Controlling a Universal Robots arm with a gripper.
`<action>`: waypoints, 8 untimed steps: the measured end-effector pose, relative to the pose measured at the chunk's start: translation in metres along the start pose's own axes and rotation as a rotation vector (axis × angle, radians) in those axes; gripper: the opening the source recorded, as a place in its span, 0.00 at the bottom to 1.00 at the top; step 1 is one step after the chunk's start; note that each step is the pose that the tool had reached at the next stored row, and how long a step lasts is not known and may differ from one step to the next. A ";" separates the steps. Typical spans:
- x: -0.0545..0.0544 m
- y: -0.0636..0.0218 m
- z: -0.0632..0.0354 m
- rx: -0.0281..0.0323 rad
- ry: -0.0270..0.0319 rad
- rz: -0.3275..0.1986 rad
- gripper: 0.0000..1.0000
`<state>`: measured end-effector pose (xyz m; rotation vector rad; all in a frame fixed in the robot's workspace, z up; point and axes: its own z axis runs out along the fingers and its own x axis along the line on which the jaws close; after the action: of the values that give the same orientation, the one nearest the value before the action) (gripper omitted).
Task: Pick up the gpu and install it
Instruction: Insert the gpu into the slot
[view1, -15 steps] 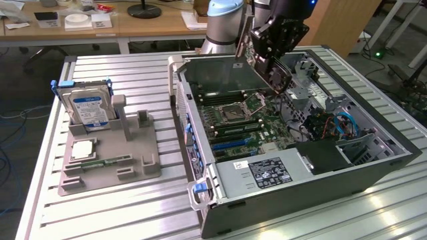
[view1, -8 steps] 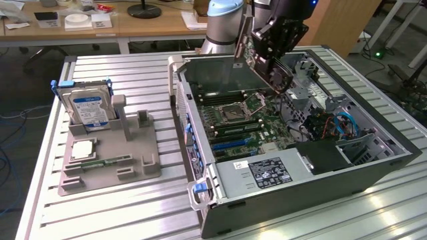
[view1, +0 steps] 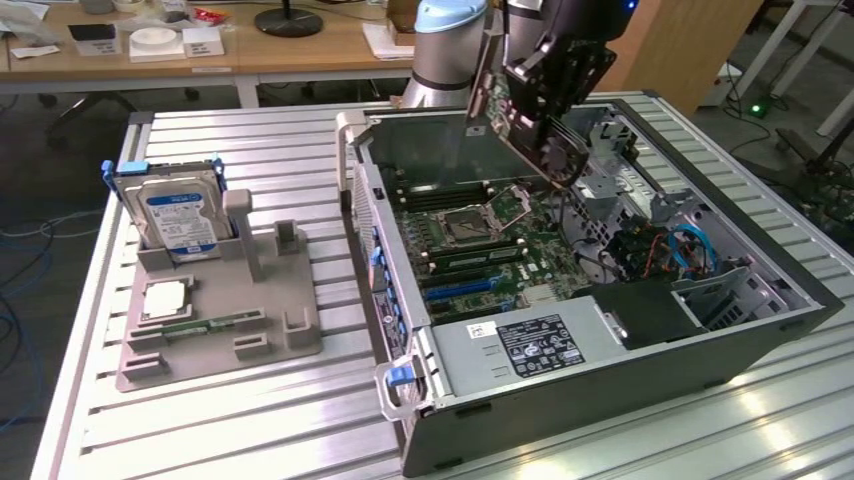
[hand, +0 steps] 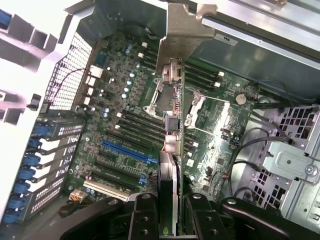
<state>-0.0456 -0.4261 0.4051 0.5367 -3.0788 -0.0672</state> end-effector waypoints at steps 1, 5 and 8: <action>0.000 -0.0001 0.0000 0.0000 0.0002 -0.006 0.27; 0.000 -0.0010 0.0000 0.0003 0.0012 -0.028 0.27; 0.001 -0.0031 0.0001 0.0005 0.0023 -0.050 0.27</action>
<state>-0.0456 -0.4294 0.4049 0.6136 -3.0633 -0.0663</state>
